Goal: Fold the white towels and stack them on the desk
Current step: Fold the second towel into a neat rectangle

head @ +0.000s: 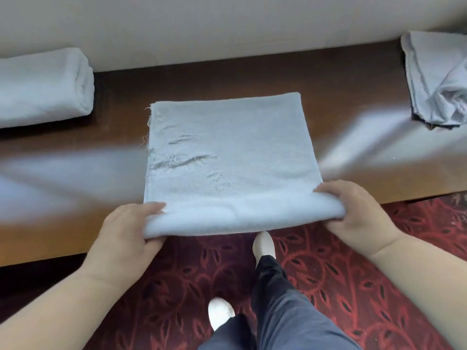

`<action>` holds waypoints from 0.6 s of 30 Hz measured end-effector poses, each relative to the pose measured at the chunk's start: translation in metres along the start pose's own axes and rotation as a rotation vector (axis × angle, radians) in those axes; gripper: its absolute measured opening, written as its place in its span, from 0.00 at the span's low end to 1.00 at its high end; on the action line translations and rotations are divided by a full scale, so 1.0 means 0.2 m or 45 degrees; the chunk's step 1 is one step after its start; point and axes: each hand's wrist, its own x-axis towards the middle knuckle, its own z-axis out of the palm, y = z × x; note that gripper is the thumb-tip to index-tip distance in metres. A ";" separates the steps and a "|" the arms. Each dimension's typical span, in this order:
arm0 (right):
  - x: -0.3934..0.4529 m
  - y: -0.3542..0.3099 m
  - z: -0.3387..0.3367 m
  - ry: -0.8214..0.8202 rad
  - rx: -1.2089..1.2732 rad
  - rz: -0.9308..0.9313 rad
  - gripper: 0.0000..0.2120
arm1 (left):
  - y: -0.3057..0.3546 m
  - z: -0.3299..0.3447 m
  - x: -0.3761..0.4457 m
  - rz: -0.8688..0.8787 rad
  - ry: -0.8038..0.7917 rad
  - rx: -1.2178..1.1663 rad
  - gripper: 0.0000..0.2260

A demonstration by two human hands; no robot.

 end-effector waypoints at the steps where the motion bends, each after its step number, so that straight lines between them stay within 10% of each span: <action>1: 0.03 -0.03 -0.03 0.034 0.164 0.150 0.32 | 0.02 -0.03 0.02 -0.166 0.037 -0.155 0.25; 8: 0.37 -0.11 -0.10 0.292 0.581 0.476 0.16 | 0.12 -0.09 0.35 -0.667 0.422 -0.700 0.18; 18: 0.89 -0.14 -0.07 0.382 0.537 0.535 0.11 | 0.10 -0.06 1.00 -0.817 0.473 -0.548 0.25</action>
